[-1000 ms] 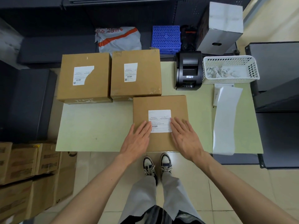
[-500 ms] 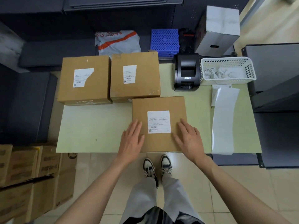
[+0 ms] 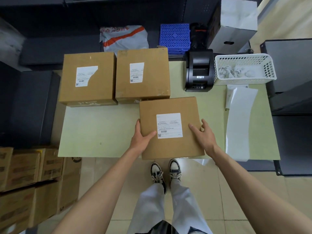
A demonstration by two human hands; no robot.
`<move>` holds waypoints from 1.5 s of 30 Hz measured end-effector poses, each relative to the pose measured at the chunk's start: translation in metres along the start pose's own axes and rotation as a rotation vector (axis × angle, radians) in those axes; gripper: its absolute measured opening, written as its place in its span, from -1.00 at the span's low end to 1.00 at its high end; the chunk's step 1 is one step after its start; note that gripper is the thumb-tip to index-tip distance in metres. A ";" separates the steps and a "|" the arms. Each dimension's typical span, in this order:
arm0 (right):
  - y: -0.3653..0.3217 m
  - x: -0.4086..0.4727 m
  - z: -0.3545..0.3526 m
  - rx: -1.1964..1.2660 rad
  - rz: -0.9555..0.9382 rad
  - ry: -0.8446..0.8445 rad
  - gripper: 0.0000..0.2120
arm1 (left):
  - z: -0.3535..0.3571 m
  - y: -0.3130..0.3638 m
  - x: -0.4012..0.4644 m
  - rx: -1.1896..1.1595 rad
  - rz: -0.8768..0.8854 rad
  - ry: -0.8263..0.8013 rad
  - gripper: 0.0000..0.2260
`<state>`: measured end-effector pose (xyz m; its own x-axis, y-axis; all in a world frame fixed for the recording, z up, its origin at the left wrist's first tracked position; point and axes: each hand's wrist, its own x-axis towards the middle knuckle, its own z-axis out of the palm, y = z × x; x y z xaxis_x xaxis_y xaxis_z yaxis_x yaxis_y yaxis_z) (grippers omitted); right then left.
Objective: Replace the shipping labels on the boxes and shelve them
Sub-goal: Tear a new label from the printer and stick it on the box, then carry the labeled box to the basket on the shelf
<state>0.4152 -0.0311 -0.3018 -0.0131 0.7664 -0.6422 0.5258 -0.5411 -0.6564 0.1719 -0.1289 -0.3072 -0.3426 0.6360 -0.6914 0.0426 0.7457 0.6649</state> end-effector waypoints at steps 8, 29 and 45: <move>-0.014 -0.027 -0.005 -0.001 -0.147 -0.081 -0.64 | -0.022 0.000 -0.019 0.009 0.045 0.044 -0.12; -0.295 -0.192 0.128 -0.063 -0.900 -0.646 -0.70 | -0.245 0.047 -0.266 -0.184 0.129 0.944 -0.18; -0.374 -0.446 0.374 -0.279 -1.155 -1.081 -0.67 | -0.434 -0.084 -0.478 -0.437 0.097 1.333 -0.46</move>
<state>-0.0940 -0.3002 0.0817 -0.9961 0.0426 0.0777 -0.0618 0.2955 -0.9533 -0.0749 -0.5821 0.0901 -0.9859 -0.1664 -0.0185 -0.0898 0.4325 0.8972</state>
